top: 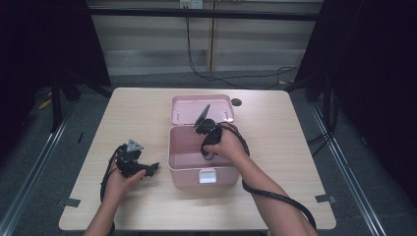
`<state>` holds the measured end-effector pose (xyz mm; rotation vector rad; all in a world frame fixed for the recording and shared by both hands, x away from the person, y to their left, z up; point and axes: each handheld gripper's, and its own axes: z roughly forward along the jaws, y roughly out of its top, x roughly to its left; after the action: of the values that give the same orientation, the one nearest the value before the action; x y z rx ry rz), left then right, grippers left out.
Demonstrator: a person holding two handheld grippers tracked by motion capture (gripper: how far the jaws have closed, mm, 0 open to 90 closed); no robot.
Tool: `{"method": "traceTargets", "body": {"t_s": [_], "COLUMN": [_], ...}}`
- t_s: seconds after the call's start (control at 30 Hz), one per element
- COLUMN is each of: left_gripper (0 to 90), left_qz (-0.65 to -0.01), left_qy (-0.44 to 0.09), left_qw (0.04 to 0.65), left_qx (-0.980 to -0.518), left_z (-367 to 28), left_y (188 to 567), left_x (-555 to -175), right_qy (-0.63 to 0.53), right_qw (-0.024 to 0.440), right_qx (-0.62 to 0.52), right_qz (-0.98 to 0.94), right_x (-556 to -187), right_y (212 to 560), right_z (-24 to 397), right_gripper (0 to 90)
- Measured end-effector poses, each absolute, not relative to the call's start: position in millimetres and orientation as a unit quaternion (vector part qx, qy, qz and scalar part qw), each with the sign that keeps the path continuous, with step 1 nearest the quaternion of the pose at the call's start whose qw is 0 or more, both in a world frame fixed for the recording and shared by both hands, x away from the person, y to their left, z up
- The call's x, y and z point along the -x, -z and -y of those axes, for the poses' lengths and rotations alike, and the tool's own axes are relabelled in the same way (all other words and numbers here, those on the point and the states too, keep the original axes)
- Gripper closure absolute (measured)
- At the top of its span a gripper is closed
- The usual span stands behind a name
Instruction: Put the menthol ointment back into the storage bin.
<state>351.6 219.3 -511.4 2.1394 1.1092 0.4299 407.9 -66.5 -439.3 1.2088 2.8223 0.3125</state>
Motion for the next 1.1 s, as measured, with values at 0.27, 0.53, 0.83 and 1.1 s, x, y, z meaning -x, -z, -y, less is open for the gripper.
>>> {"method": "traceTargets", "body": {"t_s": [0.27, 0.53, 0.83, 1.1], "left_gripper": [0.5, 0.5, 0.5, 0.5], "left_qz": [-0.426, -0.426, -0.426, -0.426], "left_qy": [-0.166, -0.165, -0.166, -0.165], "left_qw": [0.339, 0.340, 0.339, 0.339], "left_qx": [-0.822, -0.822, -0.822, -0.822], "left_z": [-219, -219, -219, -219], "left_y": [511, 511, 511, 511], "left_x": [-352, -352, -352, -352], "right_qy": [-0.112, -0.108, -0.117, -0.122], "right_qw": [0.032, 0.030, 0.038, 0.040], "right_qx": [-0.391, -0.389, -0.382, -0.375], "right_qz": [-0.913, -0.914, -0.916, -0.918], "right_x": [-408, -405, -398, -390], "right_y": [435, 430, 413, 397], "right_z": [68, 68, 76, 85], "right_gripper": [47.3, 43.7, 40.1, 38.0]}}
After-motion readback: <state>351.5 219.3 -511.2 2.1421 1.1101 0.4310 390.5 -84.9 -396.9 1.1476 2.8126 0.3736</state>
